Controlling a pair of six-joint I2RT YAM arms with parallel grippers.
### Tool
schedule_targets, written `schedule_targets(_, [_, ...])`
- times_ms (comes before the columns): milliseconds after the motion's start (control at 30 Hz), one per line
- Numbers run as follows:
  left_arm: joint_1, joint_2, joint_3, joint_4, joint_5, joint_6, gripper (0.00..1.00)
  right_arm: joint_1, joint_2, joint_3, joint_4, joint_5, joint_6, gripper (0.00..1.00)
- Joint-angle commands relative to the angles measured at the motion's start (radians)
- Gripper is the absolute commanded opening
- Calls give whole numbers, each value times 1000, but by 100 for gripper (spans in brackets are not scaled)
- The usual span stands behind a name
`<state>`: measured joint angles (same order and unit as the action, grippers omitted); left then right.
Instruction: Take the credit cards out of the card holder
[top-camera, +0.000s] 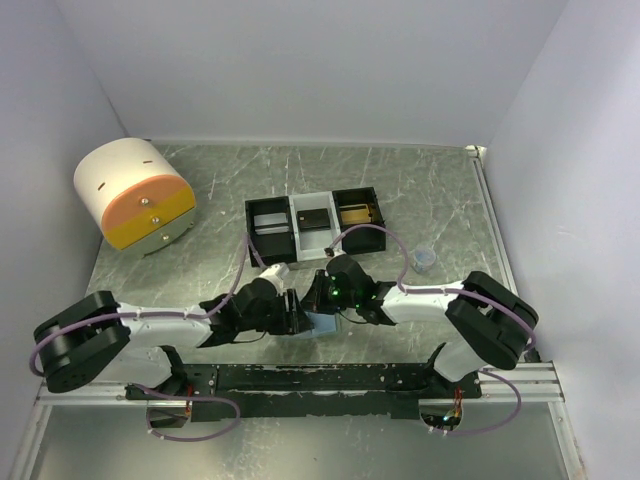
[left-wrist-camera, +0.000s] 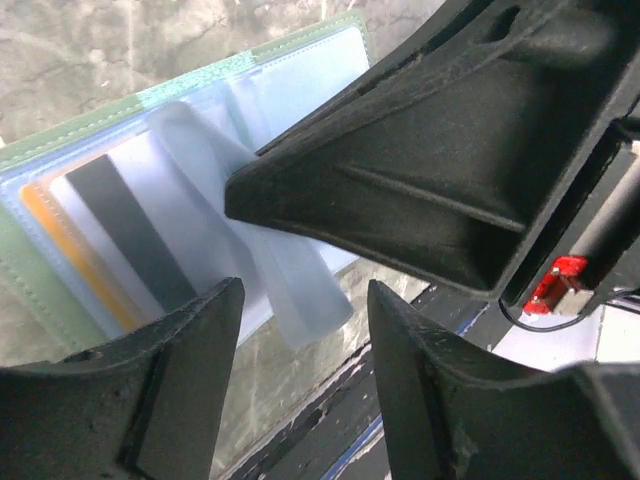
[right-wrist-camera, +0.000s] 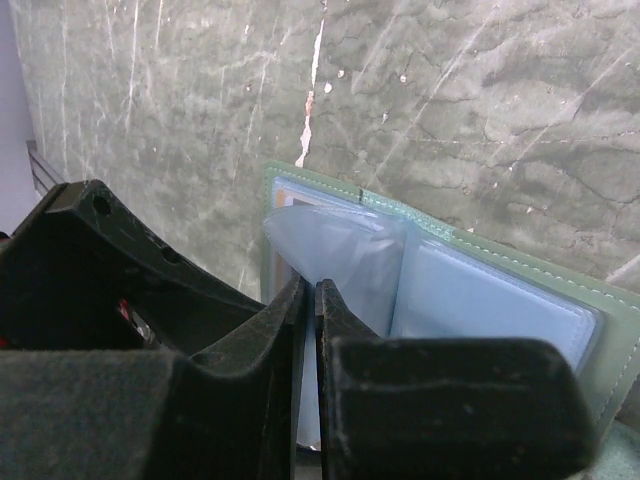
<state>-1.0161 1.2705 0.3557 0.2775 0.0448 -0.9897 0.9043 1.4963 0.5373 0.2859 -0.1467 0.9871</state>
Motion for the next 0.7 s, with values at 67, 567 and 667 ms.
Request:
schedule_targets(67, [-39,60,20,150,-95,-57,61,-8,-40,-8,15,-15,0,8])
schedule_targets(567, [-59,148,101,164,-95,4,70,-39,-185,56,-316,158,-45,49])
schedule_targets(667, [-67,186,145,148,-83,29,70,-50,-239,68,-388,213,-68,51])
